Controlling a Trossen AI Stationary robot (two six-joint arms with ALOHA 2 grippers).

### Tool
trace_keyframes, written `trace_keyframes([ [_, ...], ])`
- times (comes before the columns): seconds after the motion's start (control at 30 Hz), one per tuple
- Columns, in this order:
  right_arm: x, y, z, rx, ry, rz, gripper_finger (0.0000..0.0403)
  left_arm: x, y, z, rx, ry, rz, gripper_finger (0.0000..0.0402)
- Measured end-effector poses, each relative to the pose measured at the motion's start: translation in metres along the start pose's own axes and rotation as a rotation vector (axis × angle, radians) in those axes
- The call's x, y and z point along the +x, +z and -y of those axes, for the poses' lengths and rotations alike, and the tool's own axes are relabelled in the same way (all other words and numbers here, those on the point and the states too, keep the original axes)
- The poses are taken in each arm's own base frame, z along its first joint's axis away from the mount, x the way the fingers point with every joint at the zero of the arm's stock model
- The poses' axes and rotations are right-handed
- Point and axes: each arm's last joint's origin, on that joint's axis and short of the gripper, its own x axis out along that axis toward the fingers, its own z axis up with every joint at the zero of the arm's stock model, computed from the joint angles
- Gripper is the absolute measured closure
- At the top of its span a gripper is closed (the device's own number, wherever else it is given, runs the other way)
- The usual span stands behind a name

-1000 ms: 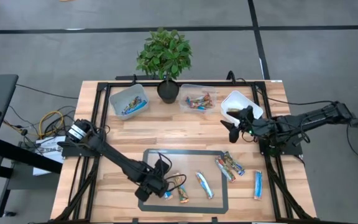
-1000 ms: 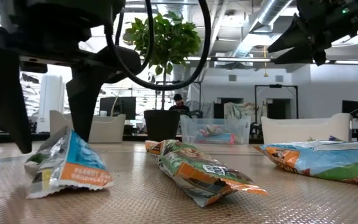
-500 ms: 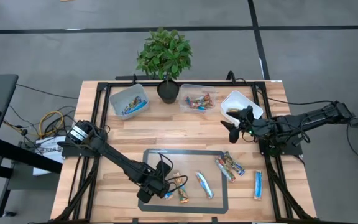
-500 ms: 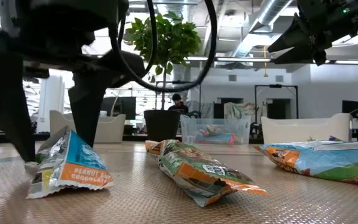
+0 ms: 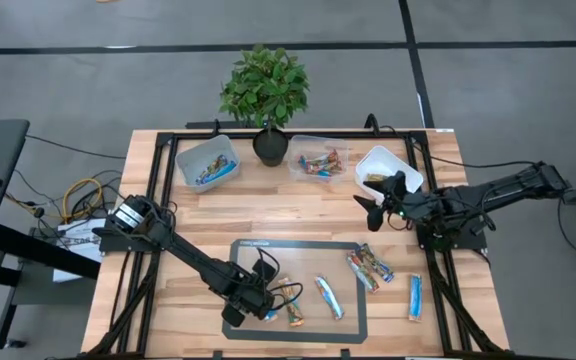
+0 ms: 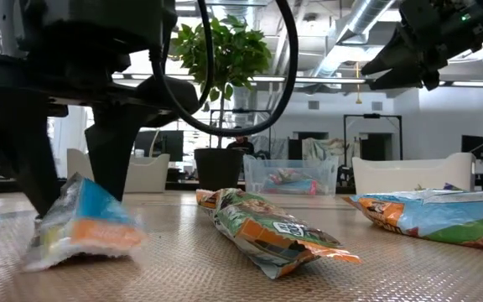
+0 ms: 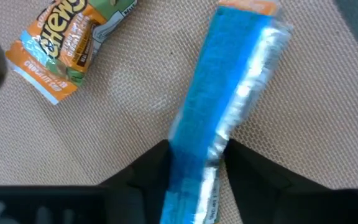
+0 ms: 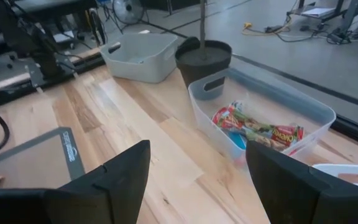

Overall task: Pick and place Granola Bars by type
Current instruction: Put the yellow granola bar into the white bin

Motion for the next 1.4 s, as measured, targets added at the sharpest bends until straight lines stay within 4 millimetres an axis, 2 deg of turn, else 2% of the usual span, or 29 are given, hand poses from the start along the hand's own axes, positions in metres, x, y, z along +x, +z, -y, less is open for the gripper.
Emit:
trace_keyframes([
  [0.2,0.001,-0.001,-0.003,-0.007,0.012,-0.007,0.0143,-0.005,-0.001,-0.002,-0.002,0.034,-0.002,0.0332],
  [0.43,-0.006,-0.003,-0.009,-0.029,0.076,-0.006,0.0143,-0.037,0.0,-0.021,-0.059,0.175,0.057,0.0357],
  [0.57,-0.009,-0.005,-0.013,-0.01,0.101,-0.011,0.0143,-0.06,0.0,-0.049,-0.176,0.285,0.148,0.0358],
  [0.77,-0.011,-0.006,-0.015,0.061,0.084,0.005,0.0143,-0.093,0.002,-0.108,-0.419,0.462,0.392,0.0358],
  [0.9,-0.012,-0.004,-0.016,0.124,0.084,0.025,0.0143,-0.104,-0.004,-0.152,-0.593,0.541,0.53,0.0358],
  [1.0,-0.012,0.002,-0.02,0.184,0.113,0.068,0.0143,-0.11,-0.007,-0.176,-0.647,0.534,0.634,0.0358],
  [1.17,-0.008,0.011,-0.031,0.224,0.186,0.135,0.0143,-0.113,-0.007,-0.197,-0.67,0.489,0.777,0.0358],
  [1.4,0.001,0.015,-0.045,0.183,0.238,0.199,0.0143,-0.119,-0.007,-0.204,-0.7,0.511,0.861,0.0358],
])
